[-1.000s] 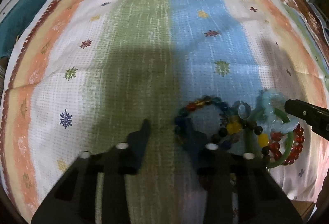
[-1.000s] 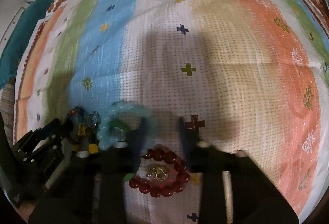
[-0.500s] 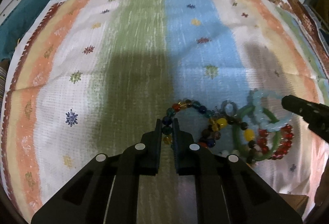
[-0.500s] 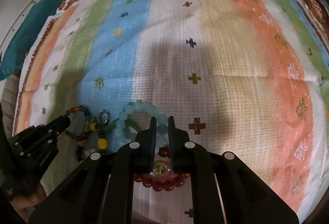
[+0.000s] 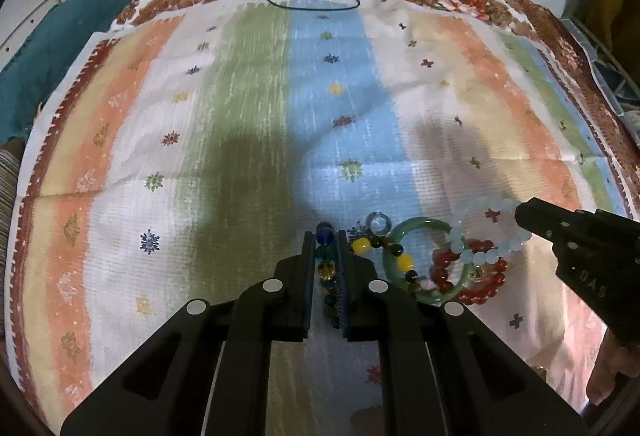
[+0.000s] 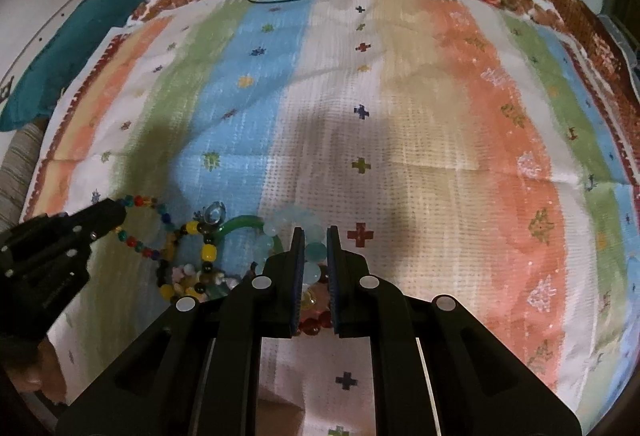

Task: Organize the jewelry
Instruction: 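Lift both held bracelets and carry them over the silver tin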

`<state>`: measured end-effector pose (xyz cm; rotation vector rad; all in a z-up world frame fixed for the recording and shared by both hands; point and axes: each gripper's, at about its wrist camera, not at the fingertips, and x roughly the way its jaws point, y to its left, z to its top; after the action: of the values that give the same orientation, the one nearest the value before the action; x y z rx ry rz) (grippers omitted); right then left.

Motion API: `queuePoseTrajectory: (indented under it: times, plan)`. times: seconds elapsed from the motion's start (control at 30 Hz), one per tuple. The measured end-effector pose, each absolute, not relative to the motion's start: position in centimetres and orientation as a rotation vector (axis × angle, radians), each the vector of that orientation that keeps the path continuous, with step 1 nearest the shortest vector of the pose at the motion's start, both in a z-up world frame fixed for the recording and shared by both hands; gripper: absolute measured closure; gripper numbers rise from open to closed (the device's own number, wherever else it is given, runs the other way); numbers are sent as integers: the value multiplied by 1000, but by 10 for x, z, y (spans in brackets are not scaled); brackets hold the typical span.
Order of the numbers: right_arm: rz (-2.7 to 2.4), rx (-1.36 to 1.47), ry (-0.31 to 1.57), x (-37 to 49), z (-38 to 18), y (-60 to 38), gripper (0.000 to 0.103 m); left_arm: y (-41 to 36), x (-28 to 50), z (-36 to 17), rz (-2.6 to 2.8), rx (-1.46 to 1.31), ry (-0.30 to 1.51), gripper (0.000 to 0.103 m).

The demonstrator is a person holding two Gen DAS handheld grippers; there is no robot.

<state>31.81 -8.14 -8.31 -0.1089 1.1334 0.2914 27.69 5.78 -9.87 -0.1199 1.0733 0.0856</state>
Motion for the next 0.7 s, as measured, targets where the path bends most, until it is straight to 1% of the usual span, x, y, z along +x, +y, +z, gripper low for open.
queuePoseTrajectory:
  times: [0.7]
  plan:
    - [298, -157, 1012, 272, -39, -90, 91, 45, 238, -60, 65, -84, 1007, 94]
